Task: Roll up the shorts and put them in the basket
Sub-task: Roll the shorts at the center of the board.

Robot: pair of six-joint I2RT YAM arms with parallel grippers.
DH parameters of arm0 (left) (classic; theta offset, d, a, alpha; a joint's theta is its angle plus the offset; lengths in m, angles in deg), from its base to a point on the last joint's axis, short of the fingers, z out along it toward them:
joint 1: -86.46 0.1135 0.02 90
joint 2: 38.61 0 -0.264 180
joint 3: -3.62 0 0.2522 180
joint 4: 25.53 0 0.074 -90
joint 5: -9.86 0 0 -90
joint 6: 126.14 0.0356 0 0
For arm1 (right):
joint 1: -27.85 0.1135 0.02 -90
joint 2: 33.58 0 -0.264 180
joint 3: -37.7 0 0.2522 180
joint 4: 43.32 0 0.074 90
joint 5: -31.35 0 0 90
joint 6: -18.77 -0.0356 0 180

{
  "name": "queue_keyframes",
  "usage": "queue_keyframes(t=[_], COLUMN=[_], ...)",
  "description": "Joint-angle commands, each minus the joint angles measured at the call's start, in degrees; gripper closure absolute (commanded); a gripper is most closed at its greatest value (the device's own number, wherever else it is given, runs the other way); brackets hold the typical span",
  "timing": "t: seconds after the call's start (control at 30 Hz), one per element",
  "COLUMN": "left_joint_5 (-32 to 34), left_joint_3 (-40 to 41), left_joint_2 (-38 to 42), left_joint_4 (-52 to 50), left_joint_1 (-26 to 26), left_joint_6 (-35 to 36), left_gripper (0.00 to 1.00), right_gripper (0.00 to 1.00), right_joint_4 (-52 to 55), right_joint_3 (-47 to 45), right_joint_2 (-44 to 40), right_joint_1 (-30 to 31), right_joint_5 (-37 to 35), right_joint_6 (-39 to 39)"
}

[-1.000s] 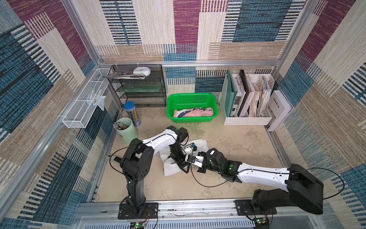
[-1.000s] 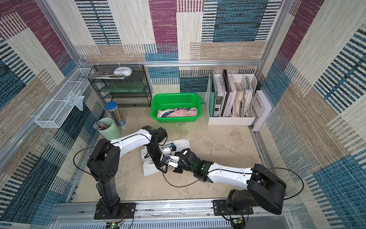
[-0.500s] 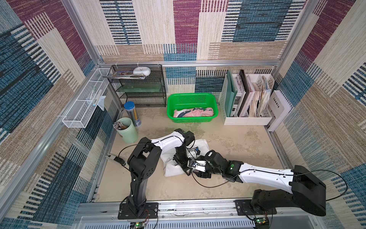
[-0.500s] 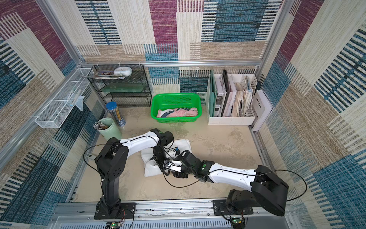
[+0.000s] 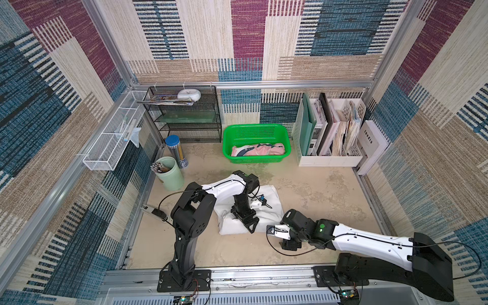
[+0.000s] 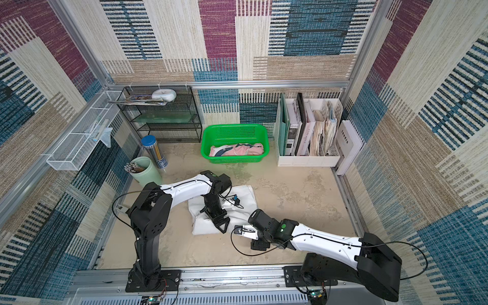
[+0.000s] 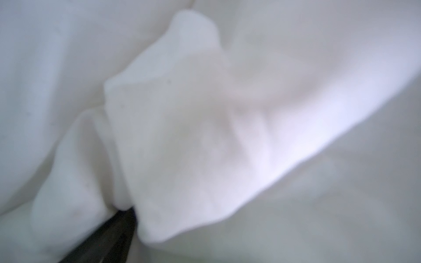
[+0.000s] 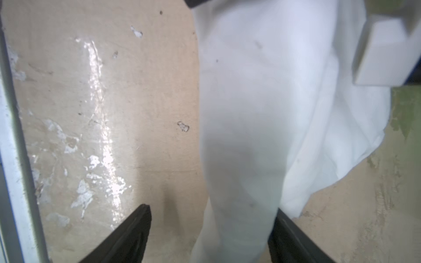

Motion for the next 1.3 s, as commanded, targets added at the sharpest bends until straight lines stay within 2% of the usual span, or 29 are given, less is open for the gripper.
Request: queue_keyframes(t=[0.0, 0.33, 0.63, 0.7, 0.73, 0.8, 0.87, 0.9, 1.27], left_joint_5=[-0.06, -0.58, -1.38, -1.99, -2.16, -2.27, -2.26, -2.07, 1.71], left_joint_3=[0.54, 0.73, 0.43, 0.43, 0.44, 0.44, 0.55, 0.60, 5.15], left_joint_2=[-1.03, -1.16, 0.48, 1.10, 1.34, 2.12, 3.15, 3.82, 17.05], left_joint_4=[7.71, 7.67, 7.65, 7.65, 7.66, 7.65, 7.69, 7.70, 11.76], left_joint_1=[-0.15, -0.24, -0.24, -0.24, -0.24, -0.24, -0.22, -0.20, 0.74], left_joint_6=[0.90, 1.12, 1.08, 1.05, 1.08, 1.04, 1.04, 1.07, -0.58], left_gripper=[0.05, 0.05, 0.05, 0.05, 0.05, 0.04, 0.03, 0.02, 0.00], right_gripper=[0.17, 0.18, 0.27, 0.33, 0.43, 0.77, 0.96, 1.00, 1.00], right_joint_4=[1.52, -7.09, -6.38, -8.21, -8.85, -8.87, -7.19, -6.19, -0.63], right_joint_3=[1.08, 0.55, 1.43, 1.08, 1.08, 1.43, 1.98, 2.11, 3.37], right_joint_2=[1.91, -4.17, 4.79, 5.49, 5.65, 6.13, 6.87, 7.19, 6.43], right_joint_1=[0.17, 0.28, 0.25, 0.25, 0.25, 0.26, 0.17, 0.08, -3.59], right_joint_5=[-1.49, -1.63, 0.31, 0.30, 0.23, -0.22, -0.48, -0.27, 6.23], right_joint_6=[-0.47, 1.68, 0.69, 0.90, 0.92, 0.70, 0.71, 0.75, -0.70])
